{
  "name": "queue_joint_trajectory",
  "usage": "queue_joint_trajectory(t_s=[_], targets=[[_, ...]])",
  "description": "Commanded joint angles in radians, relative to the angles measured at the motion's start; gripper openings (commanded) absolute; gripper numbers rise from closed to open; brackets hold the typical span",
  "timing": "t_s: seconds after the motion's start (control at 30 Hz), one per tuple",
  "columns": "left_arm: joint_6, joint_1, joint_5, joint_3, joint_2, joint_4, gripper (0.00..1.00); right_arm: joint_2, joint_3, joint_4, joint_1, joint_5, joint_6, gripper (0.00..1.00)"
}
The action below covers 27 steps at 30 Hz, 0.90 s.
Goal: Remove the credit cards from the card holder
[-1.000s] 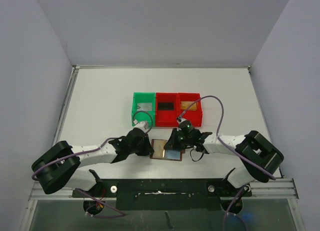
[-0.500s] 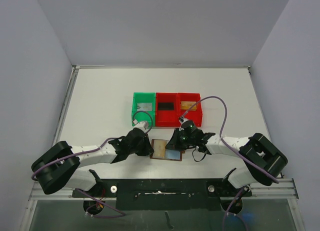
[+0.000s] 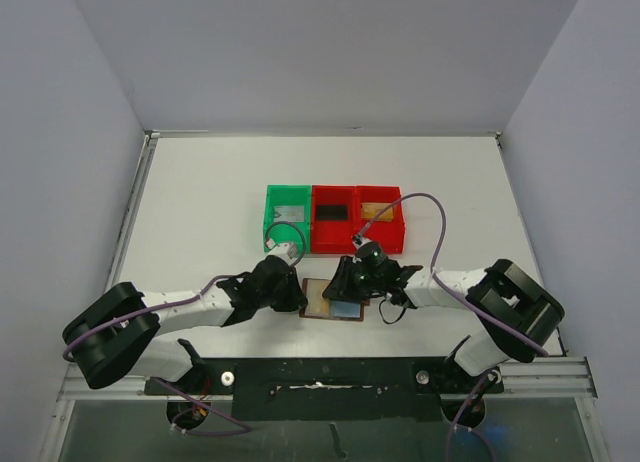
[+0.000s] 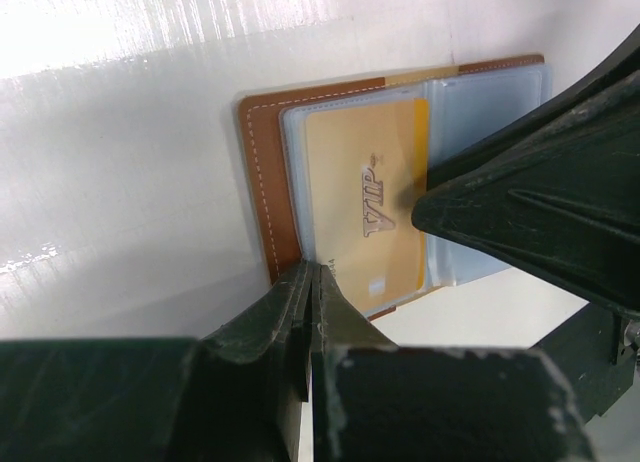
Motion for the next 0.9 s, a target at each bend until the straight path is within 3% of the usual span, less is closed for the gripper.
queue_joint_trajectory(t_s=[0.0,0.27,0.73,0.8,0.87], targets=[[0.009,-0.006,-0.007,-0.002,-0.026,0.037,0.0,0.036,-0.021,0.156,0.024,0.015,0.036,0.28],[-0.002,-0.006,-0.033,-0.053,-0.108,0.067,0.0,-0.039,-0.075,0.198,0.011,0.016,0.033,0.0],[-0.006,-0.006,-0.046,-0.056,-0.138,0.073,0.0,-0.112,-0.069,0.088,-0.049,-0.052,-0.031,0.0],[-0.007,-0.005,-0.031,-0.056,-0.139,0.091,0.06,-0.103,-0.061,0.078,-0.048,-0.046,-0.032,0.01],[-0.007,-0.005,-0.019,-0.056,-0.135,0.104,0.13,-0.086,-0.049,0.076,-0.044,-0.048,-0.034,0.09]])
